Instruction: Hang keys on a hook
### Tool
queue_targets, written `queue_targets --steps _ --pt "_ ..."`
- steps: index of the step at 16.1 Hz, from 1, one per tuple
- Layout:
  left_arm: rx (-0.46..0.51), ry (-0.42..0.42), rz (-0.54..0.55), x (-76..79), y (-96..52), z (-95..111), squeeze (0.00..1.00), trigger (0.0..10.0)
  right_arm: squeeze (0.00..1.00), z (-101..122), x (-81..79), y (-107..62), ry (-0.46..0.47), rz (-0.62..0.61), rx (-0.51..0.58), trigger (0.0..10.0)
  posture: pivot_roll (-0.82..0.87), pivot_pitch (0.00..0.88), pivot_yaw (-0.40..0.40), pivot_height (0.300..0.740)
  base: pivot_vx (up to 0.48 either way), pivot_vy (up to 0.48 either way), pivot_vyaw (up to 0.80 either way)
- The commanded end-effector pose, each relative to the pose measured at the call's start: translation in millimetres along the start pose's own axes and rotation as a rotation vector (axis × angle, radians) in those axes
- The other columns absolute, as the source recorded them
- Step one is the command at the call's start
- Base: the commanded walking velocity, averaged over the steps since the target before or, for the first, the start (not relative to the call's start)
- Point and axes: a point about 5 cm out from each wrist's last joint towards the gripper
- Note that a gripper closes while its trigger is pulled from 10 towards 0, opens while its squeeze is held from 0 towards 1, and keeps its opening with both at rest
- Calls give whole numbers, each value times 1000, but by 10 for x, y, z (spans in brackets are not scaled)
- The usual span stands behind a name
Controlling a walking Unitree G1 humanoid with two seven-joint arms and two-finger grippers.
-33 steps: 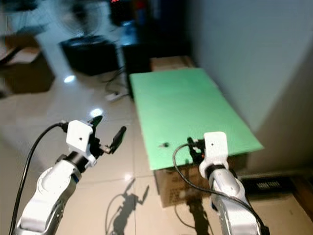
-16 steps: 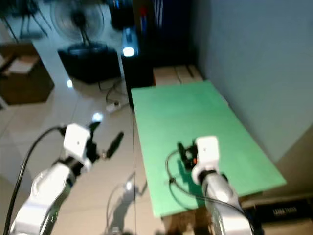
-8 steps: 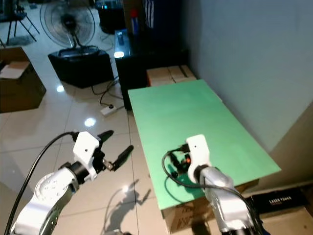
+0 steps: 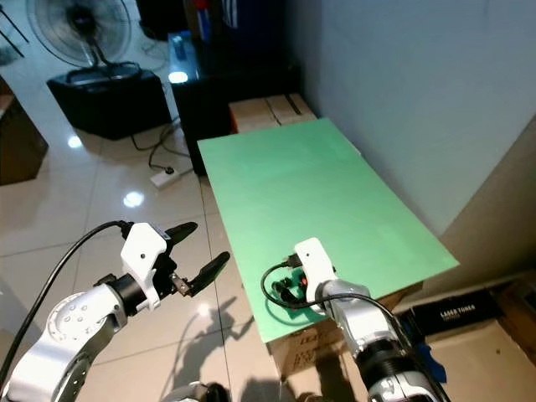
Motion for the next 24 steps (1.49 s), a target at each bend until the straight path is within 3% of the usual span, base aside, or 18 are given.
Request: queue_targets --steps 1,2,3,4,13,24 --pt "-8 -3 -15 8 -44 30 0 10000 1000 74 21 39 -27 -8 17 10000 30 131 71 740 0 0 0" --pt "-12 -3 -18 8 -55 38 0 10000 1000 89 26 52 -34 -9 18 10000 33 138 74 740 0 0 0" --pt "-24 -5 -18 8 -79 44 0 10000 59 119 44 73 -45 -9 16 10000 40 152 76 740 0 0 0" --pt "-37 -10 -18 15 -113 45 0 10000 0 135 56 95 -68 -1 9 10000 43 161 80 740 0 0 0" --pt "-68 -26 -59 35 -235 140 0 10000 0 304 -32 165 -94 127 50 10000 69 214 99 740 0 0 0" --pt "-68 -78 -134 146 -243 164 0 10000 0 205 62 159 -197 75 -104 9686 66 207 96 740 0 0 0"
Point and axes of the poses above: a point about 5 cm out from each wrist's last joint towards the gripper, its own y axis pointing out of the wrist towards the gripper, its own z axis along the axis of the wrist's last joint, x = y × z, and after that the axes turned 3 degrees about -y, right-handed
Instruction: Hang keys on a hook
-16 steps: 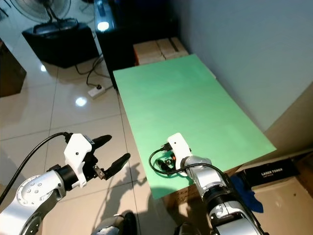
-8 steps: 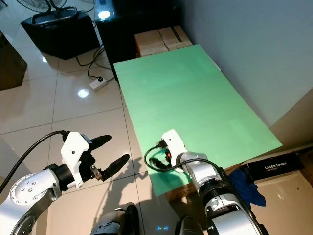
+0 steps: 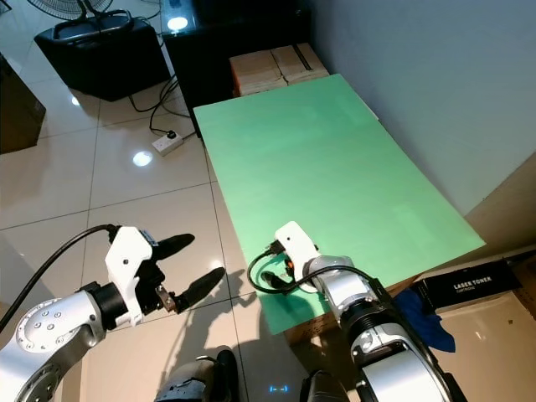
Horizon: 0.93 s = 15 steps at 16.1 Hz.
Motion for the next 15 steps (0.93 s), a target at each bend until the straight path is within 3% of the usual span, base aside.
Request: queue_targets --steps 1,5,7,8,15 --pt "0 -23 -58 76 -24 15 0 10000 0 -127 5 -5 0 -5 -70 7137 66 207 96 740 0 0 0" --pt "-13 -36 -102 109 -39 12 0 10000 0 -149 23 -16 -12 -9 -90 3922 52 184 92 740 0 0 0" --pt "-15 -37 -104 101 -42 12 0 10000 0 -143 25 -15 -16 -9 -92 784 49 173 89 740 0 0 0" --pt "-16 -38 -105 96 -44 13 0 10000 0 -132 28 -15 -17 -10 -92 0 49 173 89 740 0 0 0" --pt "-18 -38 -107 78 -40 1 0 10000 0 -91 42 -12 -19 -6 -87 0 50 166 84 740 0 0 0"
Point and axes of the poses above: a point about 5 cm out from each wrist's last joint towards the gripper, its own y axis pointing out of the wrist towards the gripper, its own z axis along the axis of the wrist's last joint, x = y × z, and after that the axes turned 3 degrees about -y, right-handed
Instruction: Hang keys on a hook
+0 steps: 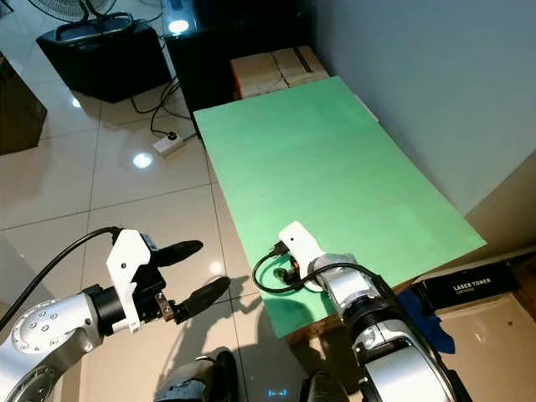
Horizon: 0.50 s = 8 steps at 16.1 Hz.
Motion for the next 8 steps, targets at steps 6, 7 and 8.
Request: queue_targets --steps 6,7,8 --pt "-15 -2 -15 14 -7 -36 0 10000 0 -55 79 -33 20 -4 -24 0 48 171 83 740 0 0 0" --pt "-15 -1 -14 13 -8 -35 0 10000 0 -52 96 -40 21 -8 -21 0 48 171 83 740 0 0 0" --pt "-14 1 -12 10 -6 -32 0 10000 0 -45 119 -51 23 -14 -18 0 49 174 83 740 0 0 0"
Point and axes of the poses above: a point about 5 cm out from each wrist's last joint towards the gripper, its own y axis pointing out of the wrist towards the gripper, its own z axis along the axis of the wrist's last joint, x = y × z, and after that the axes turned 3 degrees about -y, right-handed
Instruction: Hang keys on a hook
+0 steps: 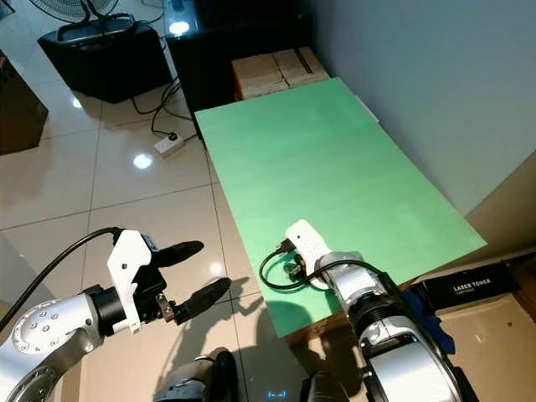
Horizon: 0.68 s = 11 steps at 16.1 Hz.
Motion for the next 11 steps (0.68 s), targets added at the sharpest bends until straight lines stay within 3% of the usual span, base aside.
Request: queue_targets --steps 1,4,6,8,9,10,11 --pt "-13 1 -7 0 -8 -26 0 10000 0 1 21 -10 11 3 4 0 49 174 83 740 0 0 0" --pt "-13 5 -5 -4 -7 -18 0 10000 0 61 104 -54 45 -23 50 0 50 179 84 740 0 0 0" --pt "-11 12 0 -18 -2 -4 0 10000 0 201 186 -133 90 -1 136 0 49 186 84 740 0 0 0" --pt "-14 19 -4 -35 5 10 0 10000 0 291 193 -197 67 39 162 157 41 196 82 740 0 0 0" --pt "-17 23 -9 -49 11 22 0 10000 0 306 172 -238 11 74 144 10000 33 196 83 740 0 0 0" --pt "-17 26 -14 -57 21 33 0 10000 796 327 157 -292 -18 122 136 10000 29 203 79 740 0 0 0" --pt "-17 27 -15 -59 23 37 0 10000 1000 336 155 -310 -25 133 135 10000 28 204 79 740 0 0 0"
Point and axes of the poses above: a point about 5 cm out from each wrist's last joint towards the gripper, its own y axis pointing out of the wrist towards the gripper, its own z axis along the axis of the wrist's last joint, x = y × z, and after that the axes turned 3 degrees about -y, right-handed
